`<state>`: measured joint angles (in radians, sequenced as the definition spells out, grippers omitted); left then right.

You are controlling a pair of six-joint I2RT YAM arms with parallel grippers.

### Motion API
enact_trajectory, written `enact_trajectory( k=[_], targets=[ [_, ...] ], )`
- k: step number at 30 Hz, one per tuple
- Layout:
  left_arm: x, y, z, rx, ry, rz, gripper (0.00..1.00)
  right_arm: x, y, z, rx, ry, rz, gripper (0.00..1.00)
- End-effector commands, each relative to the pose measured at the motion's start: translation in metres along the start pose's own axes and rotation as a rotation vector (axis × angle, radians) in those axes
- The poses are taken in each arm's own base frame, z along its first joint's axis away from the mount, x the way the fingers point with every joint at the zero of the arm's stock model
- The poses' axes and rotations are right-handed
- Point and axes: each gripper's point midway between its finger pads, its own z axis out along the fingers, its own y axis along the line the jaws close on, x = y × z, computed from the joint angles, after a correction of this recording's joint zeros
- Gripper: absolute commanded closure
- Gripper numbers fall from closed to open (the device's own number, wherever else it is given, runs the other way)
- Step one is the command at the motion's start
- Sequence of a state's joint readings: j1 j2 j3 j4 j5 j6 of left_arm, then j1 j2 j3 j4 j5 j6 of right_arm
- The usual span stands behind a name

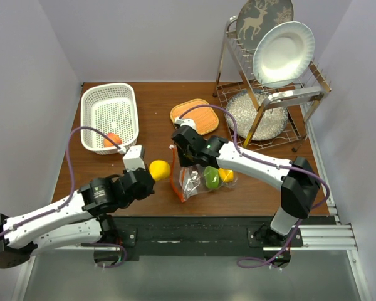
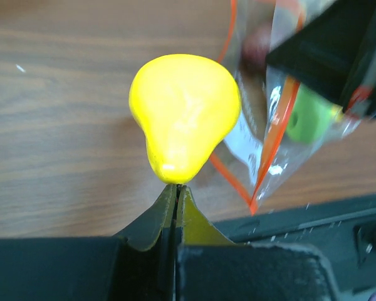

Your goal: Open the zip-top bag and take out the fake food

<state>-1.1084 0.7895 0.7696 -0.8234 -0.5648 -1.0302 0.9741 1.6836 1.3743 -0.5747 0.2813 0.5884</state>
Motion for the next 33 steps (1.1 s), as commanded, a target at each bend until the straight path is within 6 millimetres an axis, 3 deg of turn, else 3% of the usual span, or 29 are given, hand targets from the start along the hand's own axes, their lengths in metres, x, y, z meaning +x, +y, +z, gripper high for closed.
enact_trajectory(
  k=[1, 7, 8, 11, 15, 16, 17, 19, 21, 22, 23, 24, 26, 28, 30, 33],
  targets=[
    [-0.061, 0.012, -0.014, -0.123, -0.201, -0.062, 1.0, -0.018, 0.009, -0.015, -0.069, -0.064, 0.019, 1.0],
    [-0.149, 0.034, 0.017, -0.208, -0.345, -0.085, 1.0, -0.01, 0.009, -0.023, -0.112, -0.067, 0.038, 1.0],
    [-0.165, 0.051, 0.023, -0.249, -0.358, -0.108, 1.0, -0.006, 0.009, -0.022, -0.118, -0.06, 0.035, 1.0],
    [-0.206, 0.07, 0.045, -0.313, -0.431, -0.166, 1.0, -0.004, 0.014, -0.027, -0.149, -0.05, 0.019, 1.0],
    [-0.238, 0.098, 0.087, -0.362, -0.448, -0.217, 1.0, 0.0, 0.016, -0.032, -0.154, -0.028, -0.014, 1.0],
    [-0.247, 0.118, 0.094, -0.38, -0.457, -0.248, 1.0, 0.001, 0.017, -0.032, -0.158, -0.026, -0.026, 1.0],
    [-0.255, 0.118, 0.103, -0.334, -0.466, -0.266, 1.0, 0.001, 0.02, -0.035, -0.172, -0.026, -0.033, 1.0],
    [-0.261, 0.146, 0.124, -0.369, -0.439, -0.306, 1.0, 0.003, 0.023, -0.036, -0.18, -0.018, -0.052, 1.0],
    [-0.261, 0.158, 0.147, -0.367, -0.392, -0.31, 0.98, 0.004, 0.027, -0.037, -0.192, -0.012, -0.065, 1.0],
    [-0.263, 0.164, 0.152, -0.353, -0.386, -0.306, 0.86, 0.004, 0.028, -0.037, -0.196, -0.01, -0.068, 1.0],
    [-0.268, 0.163, 0.156, -0.329, -0.392, -0.281, 0.47, 0.005, 0.032, -0.037, -0.206, -0.003, -0.074, 1.0],
    [-0.267, 0.165, 0.16, -0.333, -0.382, -0.278, 0.34, 0.005, 0.033, -0.036, -0.209, 0.0, -0.076, 1.0],
    [-0.268, 0.162, 0.159, -0.317, -0.368, -0.259, 0.18, 0.005, 0.036, -0.036, -0.215, -0.003, -0.083, 1.0],
    [-0.27, 0.153, 0.148, -0.289, -0.372, -0.259, 0.16, 0.004, 0.037, -0.033, -0.21, -0.004, -0.083, 1.0],
    [-0.256, 0.146, 0.131, -0.271, -0.352, -0.274, 0.16, 0.004, 0.038, -0.031, -0.204, 0.002, -0.089, 1.0],
    [-0.218, 0.11, 0.112, -0.196, -0.32, -0.232, 0.24, -0.001, 0.037, -0.032, -0.189, -0.014, -0.085, 1.0]
  ],
)
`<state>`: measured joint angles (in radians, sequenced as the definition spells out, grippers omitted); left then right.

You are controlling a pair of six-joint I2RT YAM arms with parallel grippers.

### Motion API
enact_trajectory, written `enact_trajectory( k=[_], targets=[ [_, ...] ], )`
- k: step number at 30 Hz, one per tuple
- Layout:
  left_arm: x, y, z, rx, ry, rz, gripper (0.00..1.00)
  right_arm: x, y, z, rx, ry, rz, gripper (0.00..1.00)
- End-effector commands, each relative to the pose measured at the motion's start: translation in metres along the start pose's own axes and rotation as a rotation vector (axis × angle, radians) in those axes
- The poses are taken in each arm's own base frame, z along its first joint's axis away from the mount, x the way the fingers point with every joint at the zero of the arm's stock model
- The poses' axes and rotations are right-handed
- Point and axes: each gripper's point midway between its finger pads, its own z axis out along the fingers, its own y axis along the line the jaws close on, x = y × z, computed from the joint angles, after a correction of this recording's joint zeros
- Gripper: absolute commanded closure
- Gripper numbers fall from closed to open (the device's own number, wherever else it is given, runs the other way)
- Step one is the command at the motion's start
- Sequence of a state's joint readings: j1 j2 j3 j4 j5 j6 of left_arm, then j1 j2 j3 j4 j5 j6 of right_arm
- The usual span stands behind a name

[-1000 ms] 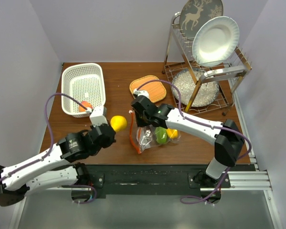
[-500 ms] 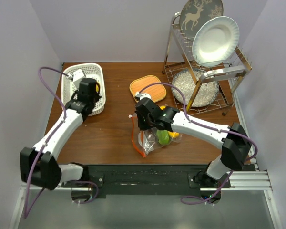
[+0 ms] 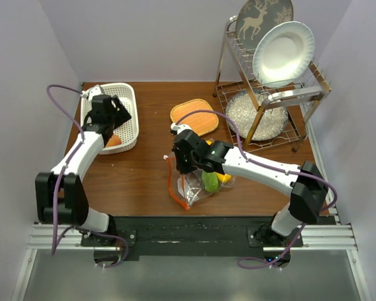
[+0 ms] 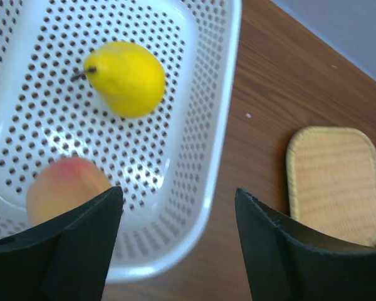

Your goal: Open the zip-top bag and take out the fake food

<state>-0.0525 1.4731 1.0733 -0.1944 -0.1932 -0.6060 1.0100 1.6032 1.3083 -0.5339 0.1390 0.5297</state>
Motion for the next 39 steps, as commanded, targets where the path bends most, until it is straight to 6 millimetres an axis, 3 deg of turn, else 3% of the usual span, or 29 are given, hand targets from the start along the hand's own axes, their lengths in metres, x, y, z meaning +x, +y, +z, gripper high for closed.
enact_trajectory(
  k=[1, 2, 3, 4, 5, 7, 8, 9, 12, 16, 21, 22, 24, 25, 27, 28, 29, 32, 33, 35, 39],
  targets=[
    [0.022, -0.031, -0.068, 0.147, -0.012, 0.051, 0.33, -0.022, 0.009, -0.008, -0.013, -0.057, -0.016, 1.0],
    [0.04, -0.027, -0.082, 0.164, 0.003, 0.057, 0.37, -0.023, 0.008, -0.008, -0.006, -0.062, -0.017, 1.0],
    [0.06, -0.035, -0.094, 0.205, 0.037, 0.074, 0.4, -0.024, 0.006, -0.008, 0.003, -0.068, -0.015, 1.0],
    [0.076, -0.037, -0.103, 0.231, 0.065, 0.05, 0.52, -0.025, 0.006, -0.006, 0.011, -0.07, -0.015, 1.0],
    [0.097, -0.03, -0.115, 0.262, 0.087, 0.047, 0.57, -0.026, 0.006, -0.006, 0.014, -0.072, -0.015, 1.0],
    [0.131, -0.042, -0.138, 0.344, 0.149, 0.042, 0.66, -0.026, 0.006, -0.001, 0.021, -0.067, -0.015, 1.0],
    [0.149, -0.042, -0.148, 0.4, 0.17, 0.046, 0.67, -0.026, 0.006, 0.0, 0.023, -0.065, -0.015, 1.0],
    [0.17, -0.054, -0.165, 0.479, 0.212, 0.067, 0.68, -0.025, 0.006, 0.001, 0.022, -0.061, -0.018, 1.0],
    [0.206, -0.068, -0.194, 0.577, 0.278, 0.043, 0.72, -0.023, 0.005, 0.006, 0.039, -0.054, -0.016, 1.0],
    [0.224, -0.085, -0.21, 0.649, 0.29, 0.0, 0.73, -0.023, 0.007, 0.01, 0.045, -0.053, -0.009, 1.0],
    [0.249, -0.099, -0.201, 0.677, 0.326, 0.008, 0.71, -0.022, 0.023, 0.006, 0.062, -0.065, -0.023, 1.0],
    [0.245, -0.105, -0.199, 0.687, 0.303, -0.031, 0.66, -0.024, 0.032, 0.002, 0.044, -0.073, -0.027, 1.0],
    [0.255, -0.097, -0.187, 0.656, 0.296, -0.041, 0.62, -0.027, 0.04, -0.005, 0.033, -0.086, -0.027, 1.0],
    [0.252, -0.102, -0.184, 0.669, 0.274, -0.075, 0.51, -0.03, 0.048, -0.011, 0.021, -0.1, -0.034, 1.0],
    [0.265, -0.089, -0.171, 0.628, 0.275, -0.079, 0.47, -0.032, 0.047, -0.018, 0.032, -0.107, -0.046, 1.0],
    [0.263, -0.092, -0.17, 0.636, 0.261, -0.115, 0.45, -0.033, 0.042, -0.02, 0.053, -0.116, -0.047, 0.95],
    [0.272, -0.082, -0.164, 0.61, 0.274, -0.112, 0.44, -0.031, 0.036, -0.022, 0.072, -0.111, -0.064, 0.79],
    [0.281, -0.071, -0.16, 0.588, 0.288, -0.132, 0.41, -0.028, 0.016, -0.033, 0.134, -0.118, -0.084, 0.53],
    [0.282, -0.069, -0.16, 0.586, 0.289, -0.134, 0.39, -0.02, 0.006, -0.032, 0.157, -0.106, -0.089, 0.49],
    [0.284, -0.064, -0.159, 0.584, 0.29, -0.131, 0.39, -0.025, -0.01, -0.045, 0.185, -0.141, -0.07, 0.49],
    [0.284, -0.06, -0.162, 0.597, 0.289, -0.132, 0.39, -0.011, -0.057, -0.044, 0.236, -0.101, 0.008, 0.71]
  ],
)
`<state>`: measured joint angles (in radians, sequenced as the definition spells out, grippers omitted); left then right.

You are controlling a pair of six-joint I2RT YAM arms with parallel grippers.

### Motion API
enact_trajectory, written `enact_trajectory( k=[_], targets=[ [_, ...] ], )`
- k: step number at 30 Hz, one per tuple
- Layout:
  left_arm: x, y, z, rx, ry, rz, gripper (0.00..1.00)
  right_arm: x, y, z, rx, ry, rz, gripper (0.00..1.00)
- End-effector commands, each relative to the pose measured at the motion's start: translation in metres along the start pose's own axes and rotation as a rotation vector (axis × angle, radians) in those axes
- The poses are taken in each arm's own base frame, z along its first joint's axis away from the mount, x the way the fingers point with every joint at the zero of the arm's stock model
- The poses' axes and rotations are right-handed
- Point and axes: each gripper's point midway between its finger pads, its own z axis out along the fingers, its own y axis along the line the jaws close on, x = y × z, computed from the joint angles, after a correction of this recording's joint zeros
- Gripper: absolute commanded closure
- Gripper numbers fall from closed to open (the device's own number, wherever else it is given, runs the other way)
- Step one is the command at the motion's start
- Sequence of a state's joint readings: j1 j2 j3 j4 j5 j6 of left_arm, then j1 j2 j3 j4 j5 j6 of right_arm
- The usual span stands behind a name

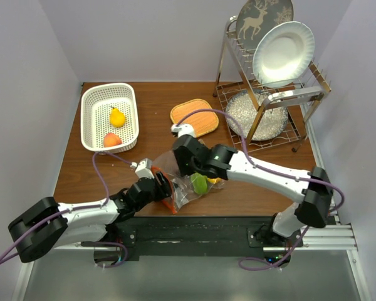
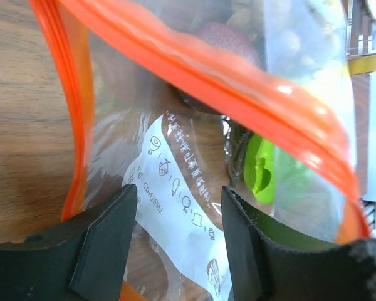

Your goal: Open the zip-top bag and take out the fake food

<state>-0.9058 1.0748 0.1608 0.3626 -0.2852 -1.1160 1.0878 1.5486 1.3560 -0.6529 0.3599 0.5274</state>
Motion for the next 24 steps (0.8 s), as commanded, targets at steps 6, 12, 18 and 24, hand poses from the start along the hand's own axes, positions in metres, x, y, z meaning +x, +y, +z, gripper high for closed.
enact_trajectory(
  k=[6, 12, 18, 24],
  targets=[
    [-0.013, -0.031, -0.005, 0.155, -0.056, 0.002, 0.37, 0.049, -0.084, 0.031, 0.145, 0.123, 0.099, 0.78],
    [-0.008, -0.049, -0.005, 0.238, -0.02, 0.051, 0.38, 0.074, -0.096, 0.049, 0.208, 0.159, 0.112, 0.88],
    [-0.001, -0.061, -0.001, 0.272, 0.022, 0.111, 0.28, 0.089, -0.072, 0.051, 0.131, 0.187, 0.082, 0.89],
    [0.009, -0.069, 0.001, 0.319, 0.065, 0.145, 0.22, 0.097, -0.059, 0.04, 0.08, 0.183, 0.08, 0.83]
  ],
)
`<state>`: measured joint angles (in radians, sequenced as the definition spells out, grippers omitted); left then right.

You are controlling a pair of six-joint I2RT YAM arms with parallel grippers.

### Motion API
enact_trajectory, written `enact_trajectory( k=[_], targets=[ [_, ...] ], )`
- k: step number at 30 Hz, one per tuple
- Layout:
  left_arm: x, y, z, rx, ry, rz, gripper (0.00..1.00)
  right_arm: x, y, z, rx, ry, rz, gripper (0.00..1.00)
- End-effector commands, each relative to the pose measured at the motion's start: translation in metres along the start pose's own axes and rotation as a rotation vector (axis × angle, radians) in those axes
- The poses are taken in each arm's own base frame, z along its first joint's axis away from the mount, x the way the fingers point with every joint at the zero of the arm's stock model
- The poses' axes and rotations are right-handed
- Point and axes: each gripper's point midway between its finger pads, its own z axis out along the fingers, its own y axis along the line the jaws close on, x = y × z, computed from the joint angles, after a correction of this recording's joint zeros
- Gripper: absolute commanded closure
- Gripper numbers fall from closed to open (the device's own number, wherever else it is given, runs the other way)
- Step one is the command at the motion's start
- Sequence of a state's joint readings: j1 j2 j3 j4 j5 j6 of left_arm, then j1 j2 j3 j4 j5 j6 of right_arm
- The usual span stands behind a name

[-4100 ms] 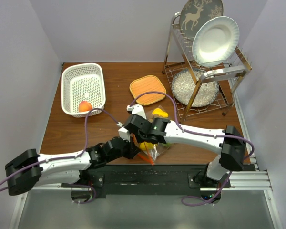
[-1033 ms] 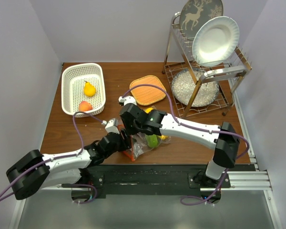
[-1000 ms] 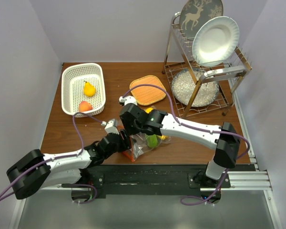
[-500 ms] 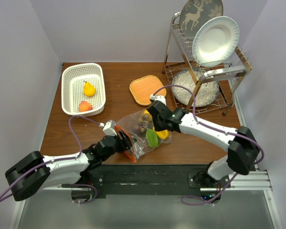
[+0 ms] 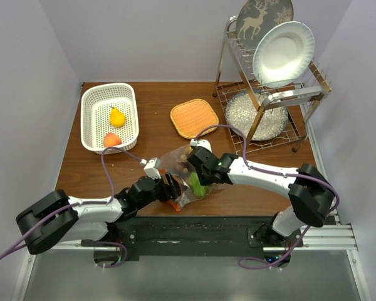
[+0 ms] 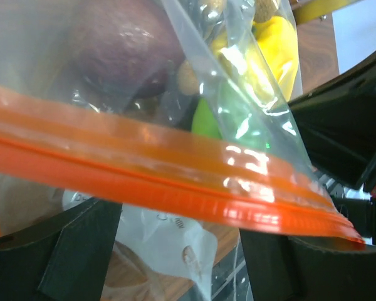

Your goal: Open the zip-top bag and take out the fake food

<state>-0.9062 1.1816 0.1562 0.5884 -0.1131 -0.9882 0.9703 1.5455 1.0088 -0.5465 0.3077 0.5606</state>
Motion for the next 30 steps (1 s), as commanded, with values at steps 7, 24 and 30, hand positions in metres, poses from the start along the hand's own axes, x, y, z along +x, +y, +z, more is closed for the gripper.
enact_trajectory(
  k=[7, 24, 30],
  targets=[
    [-0.006, -0.047, 0.007, 0.188, 0.005, 0.079, 0.16, 0.009, 0.031, -0.003, -0.141, 0.019, -0.014, 0.71],
    [-0.002, -0.002, 0.023, -0.138, 0.083, 0.201, 0.2, 0.011, 0.049, 0.007, -0.24, 0.047, -0.052, 0.43],
    [-0.003, 0.005, 0.017, -0.209, 0.094, 0.238, 0.37, 0.01, 0.037, 0.018, -0.195, 0.049, -0.018, 0.45]
  ],
)
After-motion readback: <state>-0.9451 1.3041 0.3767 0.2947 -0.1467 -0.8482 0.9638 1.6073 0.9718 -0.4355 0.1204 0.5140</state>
